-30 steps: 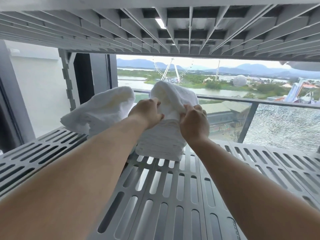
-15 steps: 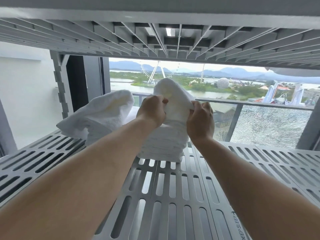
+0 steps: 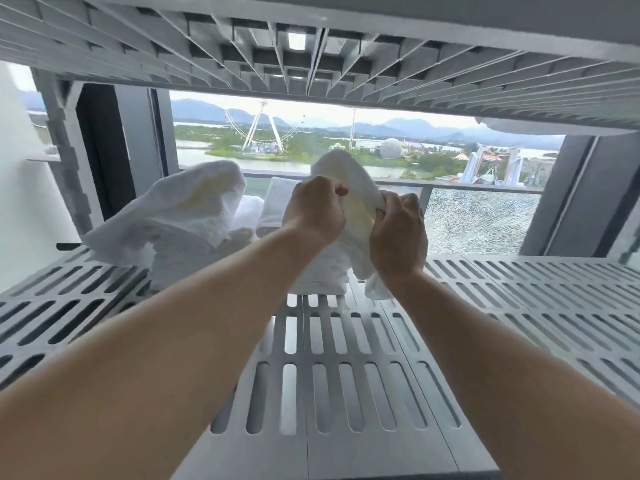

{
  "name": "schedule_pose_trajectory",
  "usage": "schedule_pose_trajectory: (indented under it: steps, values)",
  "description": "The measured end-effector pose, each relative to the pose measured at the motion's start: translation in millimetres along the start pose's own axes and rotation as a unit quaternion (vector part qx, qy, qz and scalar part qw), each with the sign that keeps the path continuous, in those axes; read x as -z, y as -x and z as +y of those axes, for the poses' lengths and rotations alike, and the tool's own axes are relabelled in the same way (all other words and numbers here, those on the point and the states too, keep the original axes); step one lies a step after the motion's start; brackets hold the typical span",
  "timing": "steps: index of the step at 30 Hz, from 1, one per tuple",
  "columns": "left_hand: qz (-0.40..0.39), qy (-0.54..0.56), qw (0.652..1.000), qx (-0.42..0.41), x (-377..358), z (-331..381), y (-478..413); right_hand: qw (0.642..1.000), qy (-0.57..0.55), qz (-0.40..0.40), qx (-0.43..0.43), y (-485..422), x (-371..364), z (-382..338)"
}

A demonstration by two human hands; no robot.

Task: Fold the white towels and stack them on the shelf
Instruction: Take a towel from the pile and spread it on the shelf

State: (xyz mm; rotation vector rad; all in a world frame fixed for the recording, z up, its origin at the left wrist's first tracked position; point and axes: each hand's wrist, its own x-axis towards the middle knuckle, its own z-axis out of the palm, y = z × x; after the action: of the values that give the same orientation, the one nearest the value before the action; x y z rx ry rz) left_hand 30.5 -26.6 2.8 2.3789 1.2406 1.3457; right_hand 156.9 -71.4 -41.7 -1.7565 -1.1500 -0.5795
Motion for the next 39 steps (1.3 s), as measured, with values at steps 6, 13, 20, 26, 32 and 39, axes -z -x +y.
schedule_pose_trajectory:
  steps: [6,13,20,26,32,39]
  values:
    - [-0.035,0.024,0.999,0.000,5,4,24,1.000,0.009,0.007,-0.006,27,29,4]
    - [-0.047,0.063,0.996,0.048,17,31,55,1.000,-0.005,-0.002,0.000,46,66,13]
    - [-0.042,0.128,0.979,0.156,25,57,99,0.999,-0.023,-0.028,0.028,80,105,24]
    - [-0.066,0.002,0.983,0.171,43,56,147,0.995,0.002,-0.098,0.020,114,127,42]
    - [-0.112,-0.078,0.970,0.202,57,29,188,0.981,0.025,-0.190,0.033,137,125,37]
    - [-0.144,-0.128,0.964,0.181,68,2,188,0.974,0.057,-0.205,0.074,141,110,11]
